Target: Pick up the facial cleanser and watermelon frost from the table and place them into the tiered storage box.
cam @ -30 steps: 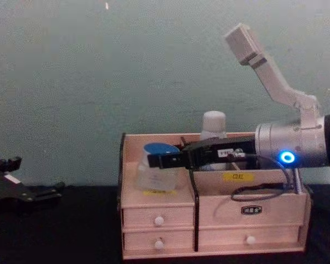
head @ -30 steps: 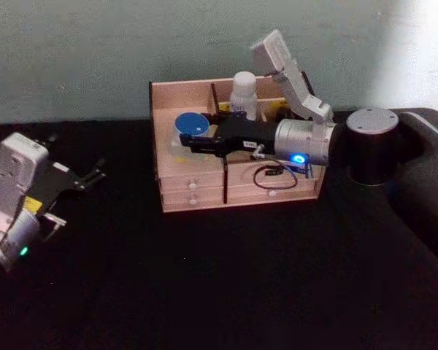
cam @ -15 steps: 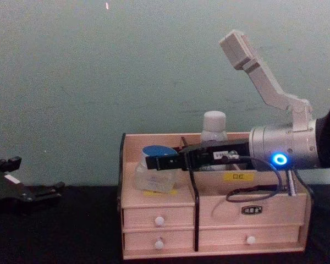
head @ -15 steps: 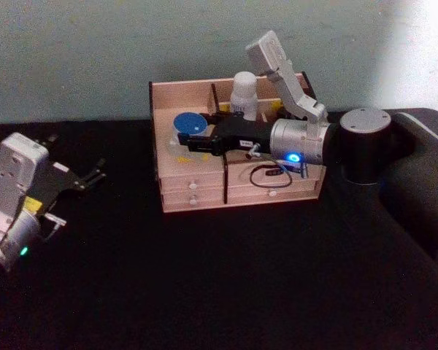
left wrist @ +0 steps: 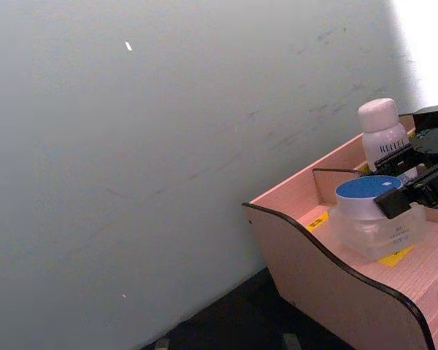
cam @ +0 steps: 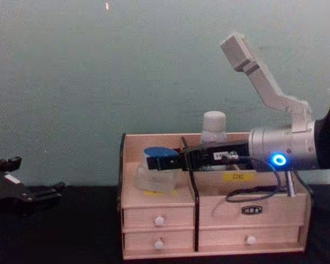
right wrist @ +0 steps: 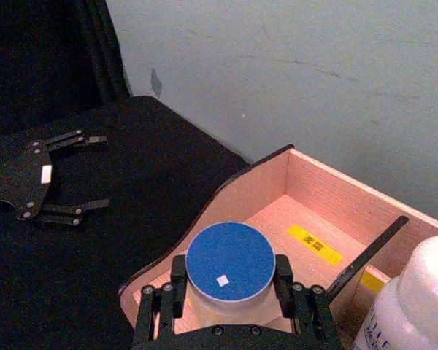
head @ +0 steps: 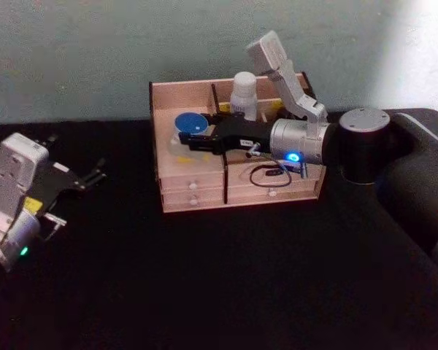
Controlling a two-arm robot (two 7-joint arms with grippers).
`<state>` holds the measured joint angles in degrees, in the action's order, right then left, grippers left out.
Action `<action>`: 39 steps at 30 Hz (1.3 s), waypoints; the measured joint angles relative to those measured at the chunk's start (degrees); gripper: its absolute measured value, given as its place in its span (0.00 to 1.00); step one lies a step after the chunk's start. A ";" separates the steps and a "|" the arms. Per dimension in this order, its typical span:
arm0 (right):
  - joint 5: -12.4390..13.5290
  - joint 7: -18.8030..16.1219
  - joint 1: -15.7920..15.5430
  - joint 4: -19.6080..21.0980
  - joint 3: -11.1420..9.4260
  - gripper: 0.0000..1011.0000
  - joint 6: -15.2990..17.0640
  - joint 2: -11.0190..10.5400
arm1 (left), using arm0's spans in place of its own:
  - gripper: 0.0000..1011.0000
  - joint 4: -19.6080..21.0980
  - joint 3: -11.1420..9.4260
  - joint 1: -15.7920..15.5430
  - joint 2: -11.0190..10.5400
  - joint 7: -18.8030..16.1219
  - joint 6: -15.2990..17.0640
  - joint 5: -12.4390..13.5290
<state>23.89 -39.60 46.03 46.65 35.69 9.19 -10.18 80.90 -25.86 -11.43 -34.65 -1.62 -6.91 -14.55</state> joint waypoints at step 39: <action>0.03 0.02 -0.05 0.12 0.10 0.99 0.14 -0.07 | 0.99 0.00 0.00 0.00 0.00 0.00 0.00 0.01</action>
<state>23.92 -39.58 45.98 46.76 35.79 9.33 -10.24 80.90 -25.86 -11.43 -34.65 -1.62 -6.91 -14.55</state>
